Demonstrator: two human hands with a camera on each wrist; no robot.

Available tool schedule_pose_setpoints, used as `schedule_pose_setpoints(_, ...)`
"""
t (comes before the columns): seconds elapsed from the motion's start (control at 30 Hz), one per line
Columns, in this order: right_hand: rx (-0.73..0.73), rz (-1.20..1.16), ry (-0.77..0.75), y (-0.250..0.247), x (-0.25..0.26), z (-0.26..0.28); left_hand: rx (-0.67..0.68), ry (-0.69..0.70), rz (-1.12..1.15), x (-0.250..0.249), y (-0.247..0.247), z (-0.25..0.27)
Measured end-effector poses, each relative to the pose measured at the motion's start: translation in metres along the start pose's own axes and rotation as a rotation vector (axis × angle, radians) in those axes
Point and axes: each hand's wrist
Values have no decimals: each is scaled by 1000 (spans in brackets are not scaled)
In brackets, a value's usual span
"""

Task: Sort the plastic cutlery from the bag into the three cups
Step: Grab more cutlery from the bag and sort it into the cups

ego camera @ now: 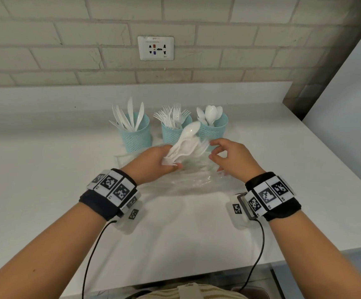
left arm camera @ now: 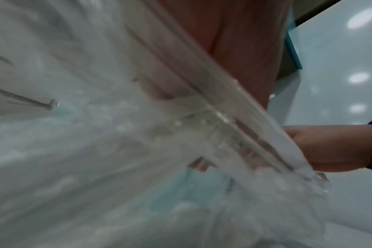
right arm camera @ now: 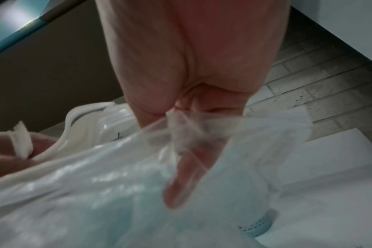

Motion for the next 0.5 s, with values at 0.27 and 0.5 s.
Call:
schedule_pose_setpoints(0.27,-22,-162,-83,-3,21,-8,-194,-37,432,-33,-22,-15)
schedule_pose_setpoints(0.5,-117,-572,-222,-18,84,-29,-196,-69,699,-48,-19,-38)
Point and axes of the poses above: each hand's wrist, its own z-axis away from the middle knuckle, its own y-axis out of the palm, x = y × z, and after that the axes turned 5 degrees about -x, right-handed
